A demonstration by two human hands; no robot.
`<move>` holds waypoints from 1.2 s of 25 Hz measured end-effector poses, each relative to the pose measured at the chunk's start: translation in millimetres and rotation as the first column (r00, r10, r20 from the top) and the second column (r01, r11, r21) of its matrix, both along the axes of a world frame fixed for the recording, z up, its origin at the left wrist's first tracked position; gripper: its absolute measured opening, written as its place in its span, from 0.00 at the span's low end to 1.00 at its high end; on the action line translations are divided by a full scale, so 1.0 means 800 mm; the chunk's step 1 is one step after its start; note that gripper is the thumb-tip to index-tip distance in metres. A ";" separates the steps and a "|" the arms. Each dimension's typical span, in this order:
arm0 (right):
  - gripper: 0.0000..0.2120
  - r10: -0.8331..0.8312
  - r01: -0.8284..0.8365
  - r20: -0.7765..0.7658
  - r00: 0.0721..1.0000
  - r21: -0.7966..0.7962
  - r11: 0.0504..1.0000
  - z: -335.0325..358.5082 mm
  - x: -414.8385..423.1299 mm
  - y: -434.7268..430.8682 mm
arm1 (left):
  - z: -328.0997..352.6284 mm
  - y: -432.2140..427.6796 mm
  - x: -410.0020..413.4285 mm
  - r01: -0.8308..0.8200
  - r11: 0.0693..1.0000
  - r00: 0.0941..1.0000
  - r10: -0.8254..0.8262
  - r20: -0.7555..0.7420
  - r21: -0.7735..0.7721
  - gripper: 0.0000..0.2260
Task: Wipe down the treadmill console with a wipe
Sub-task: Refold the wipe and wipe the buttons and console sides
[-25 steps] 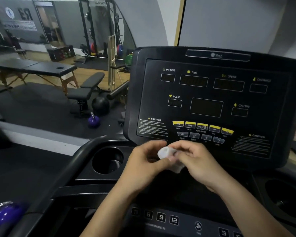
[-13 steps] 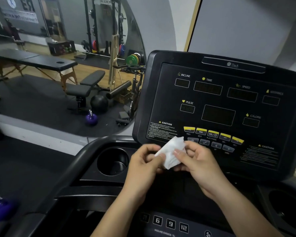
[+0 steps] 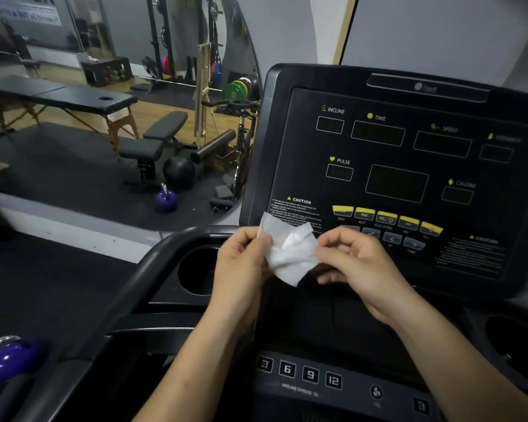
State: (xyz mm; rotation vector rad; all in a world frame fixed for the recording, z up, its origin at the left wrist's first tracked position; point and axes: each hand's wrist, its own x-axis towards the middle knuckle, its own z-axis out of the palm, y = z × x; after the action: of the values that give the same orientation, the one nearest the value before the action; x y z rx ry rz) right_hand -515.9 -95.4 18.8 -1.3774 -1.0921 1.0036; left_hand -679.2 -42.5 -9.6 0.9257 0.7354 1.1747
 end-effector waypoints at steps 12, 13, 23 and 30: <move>0.10 0.006 -0.080 0.498 0.867 0.127 0.989 0.018 0.009 -0.004 | 0.040 0.011 0.021 0.209 0.850 0.905 0.019 -0.424 0.484 0.06; 0.10 -0.001 -0.066 0.554 0.832 0.101 0.993 0.018 0.010 -0.004 | 0.040 0.013 0.021 0.172 0.851 0.911 0.054 -0.410 0.496 0.06; 0.13 -0.257 0.214 0.266 0.929 0.180 0.960 0.028 0.030 -0.012 | 0.029 0.023 0.020 0.047 0.869 0.851 0.223 -0.476 0.492 0.11; 0.09 0.199 -0.185 0.124 0.972 -0.116 0.976 0.035 0.041 -0.028 | 0.058 0.034 0.041 0.287 0.950 0.923 -0.239 -0.303 0.126 0.11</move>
State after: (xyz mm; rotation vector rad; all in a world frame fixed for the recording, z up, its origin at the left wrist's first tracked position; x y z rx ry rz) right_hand -483.3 -117.8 46.7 -1.4609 -1.3098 1.1331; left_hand -646.8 -15.3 37.2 1.3131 0.7197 0.8823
